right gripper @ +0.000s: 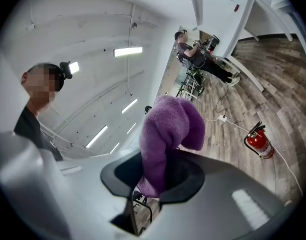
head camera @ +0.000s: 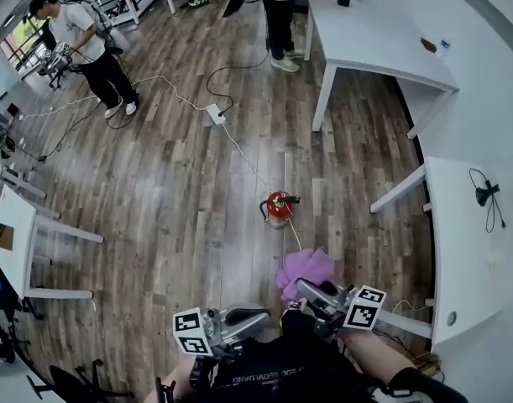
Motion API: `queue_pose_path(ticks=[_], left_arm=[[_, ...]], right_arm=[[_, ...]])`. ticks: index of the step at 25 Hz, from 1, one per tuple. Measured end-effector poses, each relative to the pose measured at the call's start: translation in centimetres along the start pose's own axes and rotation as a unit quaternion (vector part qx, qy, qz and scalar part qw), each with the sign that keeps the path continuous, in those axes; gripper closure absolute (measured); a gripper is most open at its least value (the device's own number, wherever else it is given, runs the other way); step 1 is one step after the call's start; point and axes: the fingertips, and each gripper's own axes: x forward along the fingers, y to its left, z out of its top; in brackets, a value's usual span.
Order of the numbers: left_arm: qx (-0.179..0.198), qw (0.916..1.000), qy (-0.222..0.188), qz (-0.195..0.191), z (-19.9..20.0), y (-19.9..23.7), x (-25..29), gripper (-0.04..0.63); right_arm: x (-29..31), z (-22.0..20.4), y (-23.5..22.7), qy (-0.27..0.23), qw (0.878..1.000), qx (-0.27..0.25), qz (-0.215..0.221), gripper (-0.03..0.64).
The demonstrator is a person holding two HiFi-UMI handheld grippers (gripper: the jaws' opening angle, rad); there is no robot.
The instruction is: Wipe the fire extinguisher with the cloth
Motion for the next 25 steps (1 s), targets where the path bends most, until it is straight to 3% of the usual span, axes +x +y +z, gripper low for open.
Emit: queue_pose_path(ticks=[4, 9, 12, 17, 25], left_arm=[[-0.004, 0.9999, 0.007, -0.007, -0.1, -0.4, -1.0, 0.597], [0.023, 0.9989, 0.039, -0.015, -0.3, -2.5, -5.5, 0.597], [0.029, 0.9988, 0.039, 0.004, 0.9, -3.1, -10.1, 0.597], [0.011, 0.9985, 0.044, 0.029, 1.3, -4.0, -17.6, 0.597], [0.004, 0.9930, 0.112, 0.036, -2.2, -5.1, -22.5, 0.598]], right_arm=[[-0.6, -0.5, 1.3, -0.031, 0.999, -0.005, -0.005, 0.532], [-0.6, -4.0, 4.5, -0.083, 0.996, -0.007, -0.018, 0.532], [1.0, -6.5, 7.5, -0.114, 0.993, -0.008, -0.013, 0.532], [2.5, -12.3, 10.8, -0.146, 0.988, 0.010, -0.050, 0.532], [2.5, -17.4, 14.0, -0.165, 0.983, 0.001, -0.075, 0.532]])
